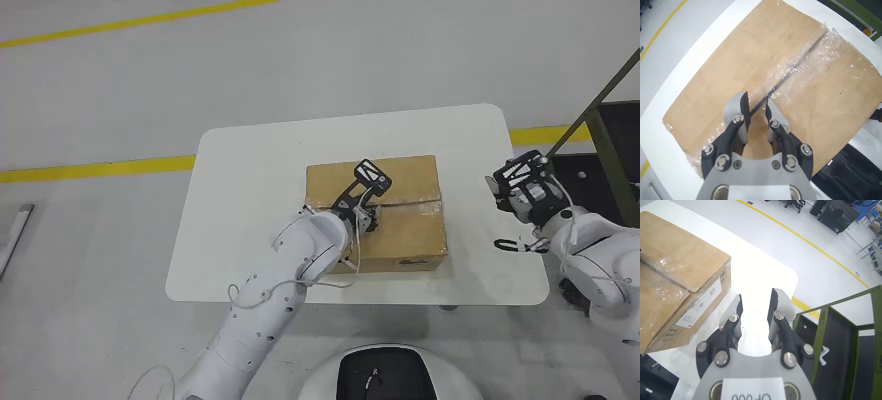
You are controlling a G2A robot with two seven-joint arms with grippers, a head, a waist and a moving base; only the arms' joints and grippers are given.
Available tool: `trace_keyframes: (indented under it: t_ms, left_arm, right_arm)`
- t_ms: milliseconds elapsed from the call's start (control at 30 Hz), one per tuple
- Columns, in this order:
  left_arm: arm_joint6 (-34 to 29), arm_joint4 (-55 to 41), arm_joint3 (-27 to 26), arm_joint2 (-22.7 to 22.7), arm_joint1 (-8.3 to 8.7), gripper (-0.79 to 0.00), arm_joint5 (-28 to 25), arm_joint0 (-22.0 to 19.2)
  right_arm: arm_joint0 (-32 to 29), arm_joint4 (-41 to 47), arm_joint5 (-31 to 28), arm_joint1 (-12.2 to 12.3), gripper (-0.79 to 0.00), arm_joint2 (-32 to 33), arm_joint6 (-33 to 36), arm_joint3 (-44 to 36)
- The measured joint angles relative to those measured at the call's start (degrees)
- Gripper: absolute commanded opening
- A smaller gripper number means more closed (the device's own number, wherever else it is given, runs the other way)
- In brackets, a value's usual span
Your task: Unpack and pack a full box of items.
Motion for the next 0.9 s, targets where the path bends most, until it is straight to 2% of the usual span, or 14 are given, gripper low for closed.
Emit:
trace_keyframes:
  t_ms: [467,567,633,667,767,833,900]
  left_arm:
    - [2.38,-0.31,3.43,6.46,-3.05,-0.588,0.14,-4.58]
    - [2.97,-0.78,4.31,7.43,-3.75,-0.566,0.26,-5.51]
    - [3.54,-1.15,4.69,7.90,-4.19,-0.545,0.31,-6.03]
    - [3.79,-1.29,4.83,8.02,-4.34,-0.536,0.32,-6.18]
    - [4.32,-1.49,5.22,7.98,-4.69,-0.536,0.52,-6.38]
    - [4.33,-1.50,5.03,7.42,-4.73,-0.616,0.78,-6.21]
    - [4.03,-1.35,4.41,6.40,-4.56,-0.773,1.07,-5.73]
  right_arm:
    - [-3.70,6.07,3.53,0.06,-0.425,3.11,-1.90,-1.52]
    - [-4.34,8.00,4.61,0.02,-0.440,3.76,-2.41,-1.56]
    - [-4.65,9.78,5.50,-0.02,-0.468,4.38,-2.80,-1.32]
    - [-4.75,10.63,5.83,-0.04,-0.520,4.64,-2.98,-1.18]
    - [-4.92,13.74,6.73,-0.10,-0.597,5.44,-3.62,-0.51]
    - [-4.87,16.01,7.24,-0.16,-0.714,5.84,-4.29,0.04]
    - [-4.69,18.08,7.71,-0.23,-0.785,6.00,-4.98,0.56]
